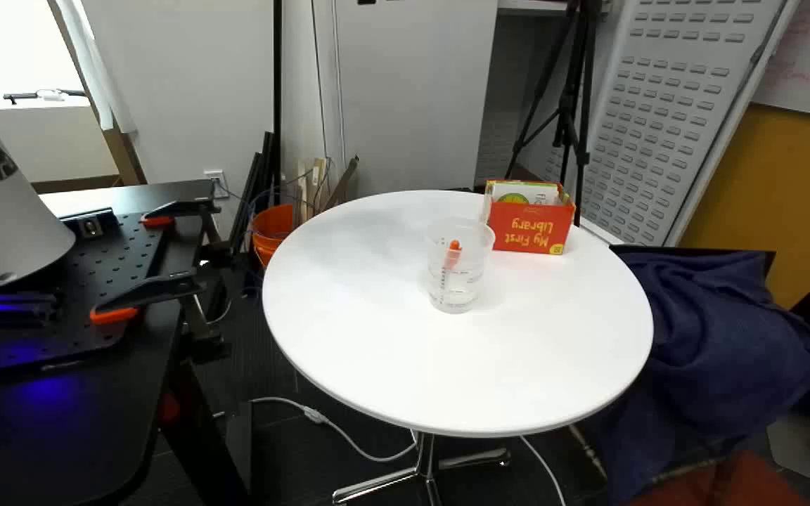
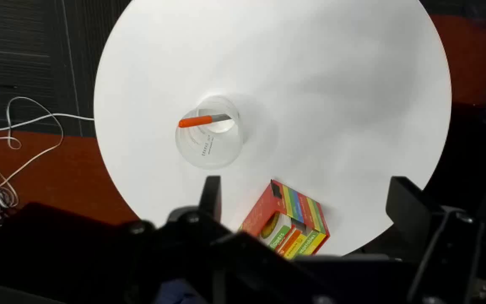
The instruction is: Put the marker on the table
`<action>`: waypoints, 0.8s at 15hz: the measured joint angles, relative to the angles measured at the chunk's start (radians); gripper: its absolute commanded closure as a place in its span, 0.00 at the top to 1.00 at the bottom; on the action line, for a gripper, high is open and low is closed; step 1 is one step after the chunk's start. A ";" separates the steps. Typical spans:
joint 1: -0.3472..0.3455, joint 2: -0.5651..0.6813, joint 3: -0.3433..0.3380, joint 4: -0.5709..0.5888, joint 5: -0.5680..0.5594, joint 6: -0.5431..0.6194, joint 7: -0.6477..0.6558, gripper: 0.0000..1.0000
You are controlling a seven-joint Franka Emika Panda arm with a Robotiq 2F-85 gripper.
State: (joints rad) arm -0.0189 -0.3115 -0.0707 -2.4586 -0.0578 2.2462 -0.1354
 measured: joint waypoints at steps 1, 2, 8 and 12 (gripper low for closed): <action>0.000 0.000 0.000 0.000 0.000 0.000 0.000 1.00; 0.000 0.000 0.000 0.000 0.000 0.000 0.000 1.00; 0.000 0.000 0.000 0.000 0.000 0.000 0.000 1.00; -0.003 0.000 0.000 0.000 -0.023 0.004 0.000 1.00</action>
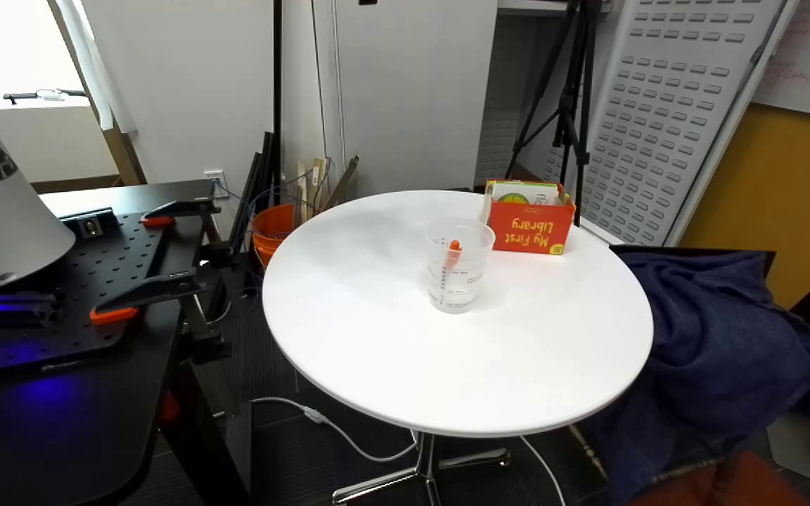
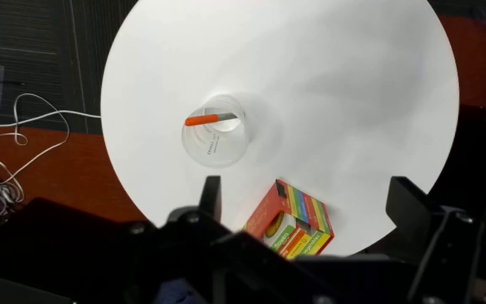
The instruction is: Put the marker on the table
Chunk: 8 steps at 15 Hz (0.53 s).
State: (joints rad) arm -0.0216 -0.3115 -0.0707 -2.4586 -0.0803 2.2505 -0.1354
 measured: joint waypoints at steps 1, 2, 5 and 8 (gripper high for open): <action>-0.002 0.000 0.000 0.000 -0.013 0.003 0.000 1.00; -0.006 0.000 0.000 0.000 -0.029 0.008 0.000 1.00; -0.018 0.001 0.000 0.000 -0.092 0.018 0.000 1.00; -0.031 0.009 -0.001 0.000 -0.154 0.051 0.000 1.00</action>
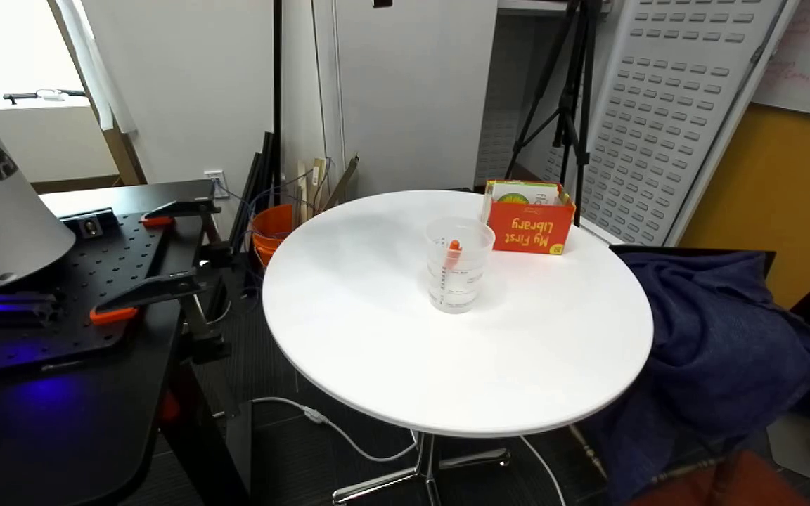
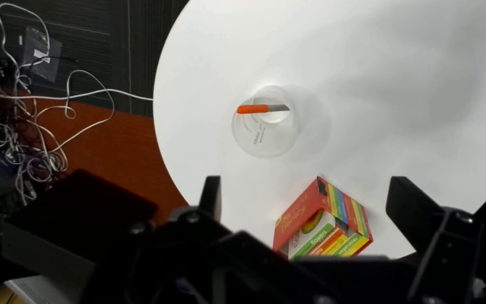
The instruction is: Put the marker on the table
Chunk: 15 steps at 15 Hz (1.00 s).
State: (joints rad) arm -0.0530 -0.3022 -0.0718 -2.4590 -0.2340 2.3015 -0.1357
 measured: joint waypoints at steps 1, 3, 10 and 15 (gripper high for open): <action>-0.004 0.007 -0.001 0.000 -0.015 0.018 -0.002 1.00; -0.010 0.028 -0.007 -0.003 -0.038 0.070 -0.023 1.00; -0.025 0.112 -0.047 -0.020 -0.049 0.203 -0.162 1.00; -0.031 0.163 -0.067 -0.013 -0.049 0.203 -0.255 1.00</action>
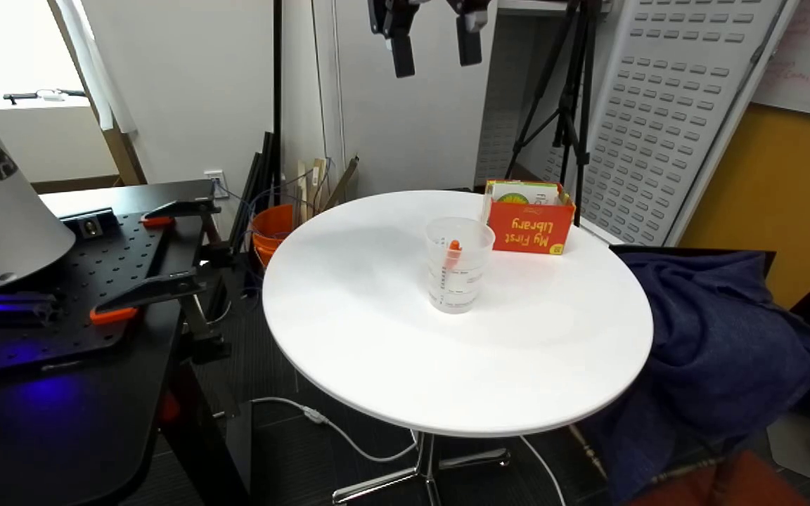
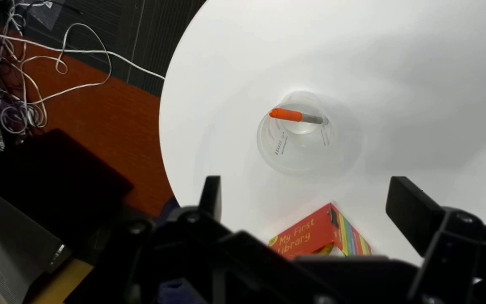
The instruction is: Put the marker on the table
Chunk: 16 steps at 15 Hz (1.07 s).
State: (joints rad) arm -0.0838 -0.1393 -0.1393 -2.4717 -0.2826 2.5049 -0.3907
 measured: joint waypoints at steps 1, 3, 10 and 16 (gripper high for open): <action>0.000 0.011 -0.002 0.005 0.000 0.000 -0.010 1.00; -0.002 0.036 -0.002 0.019 -0.001 0.000 -0.024 1.00; -0.002 0.169 -0.001 0.103 -0.002 -0.002 -0.043 1.00; -0.002 0.269 0.016 0.147 -0.002 -0.005 -0.044 1.00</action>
State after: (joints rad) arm -0.0855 0.1300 -0.1234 -2.3247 -0.2850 2.5003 -0.4351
